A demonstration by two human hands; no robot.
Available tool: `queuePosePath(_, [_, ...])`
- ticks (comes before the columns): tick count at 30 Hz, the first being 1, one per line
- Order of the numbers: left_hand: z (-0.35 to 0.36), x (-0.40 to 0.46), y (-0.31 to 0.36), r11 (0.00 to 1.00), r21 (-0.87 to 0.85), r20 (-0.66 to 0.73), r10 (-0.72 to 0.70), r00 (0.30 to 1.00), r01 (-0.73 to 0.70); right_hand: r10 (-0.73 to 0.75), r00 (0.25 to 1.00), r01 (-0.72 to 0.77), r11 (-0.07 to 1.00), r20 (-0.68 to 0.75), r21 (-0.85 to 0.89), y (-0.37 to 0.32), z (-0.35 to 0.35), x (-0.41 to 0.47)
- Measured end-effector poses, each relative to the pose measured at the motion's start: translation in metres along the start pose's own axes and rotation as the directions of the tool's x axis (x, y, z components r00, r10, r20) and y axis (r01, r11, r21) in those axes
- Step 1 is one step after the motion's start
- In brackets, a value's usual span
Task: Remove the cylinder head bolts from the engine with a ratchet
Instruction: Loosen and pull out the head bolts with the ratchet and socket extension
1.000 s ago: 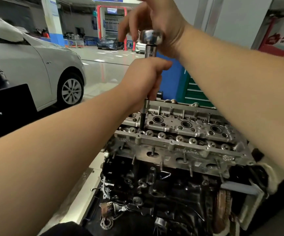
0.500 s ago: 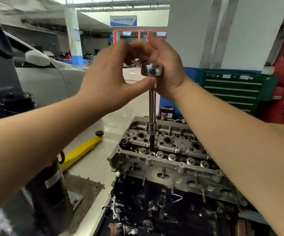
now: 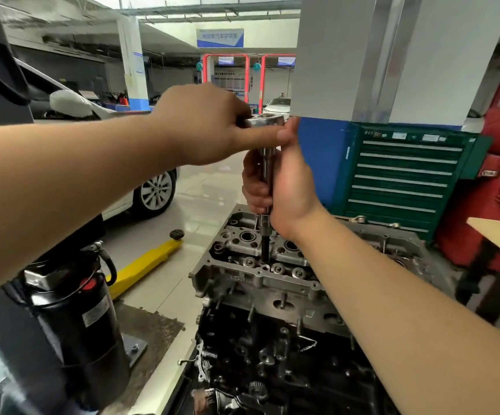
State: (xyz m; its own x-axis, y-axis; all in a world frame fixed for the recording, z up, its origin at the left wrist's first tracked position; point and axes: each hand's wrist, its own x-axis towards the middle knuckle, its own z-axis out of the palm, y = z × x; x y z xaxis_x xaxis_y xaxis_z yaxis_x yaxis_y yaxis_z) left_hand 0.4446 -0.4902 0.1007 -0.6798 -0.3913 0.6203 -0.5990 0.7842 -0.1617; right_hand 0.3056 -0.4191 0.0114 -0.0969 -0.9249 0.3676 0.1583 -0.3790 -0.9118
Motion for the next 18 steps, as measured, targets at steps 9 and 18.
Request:
queuePosePath(9, [-0.021, -0.028, 0.055, 0.961, 0.253, -0.115, -0.086, 0.99, 0.113, -0.158, 0.983, 0.169, 0.979, -0.094, 0.118, 0.005, 0.01, -0.012])
queuePosePath(18, [-0.007, -0.003, 0.095, 0.971, 0.091, -0.235, -0.195, 0.952, 0.221, -0.104, 0.948, 0.119, 0.992, -0.301, 0.033, 0.007, 0.009, -0.015])
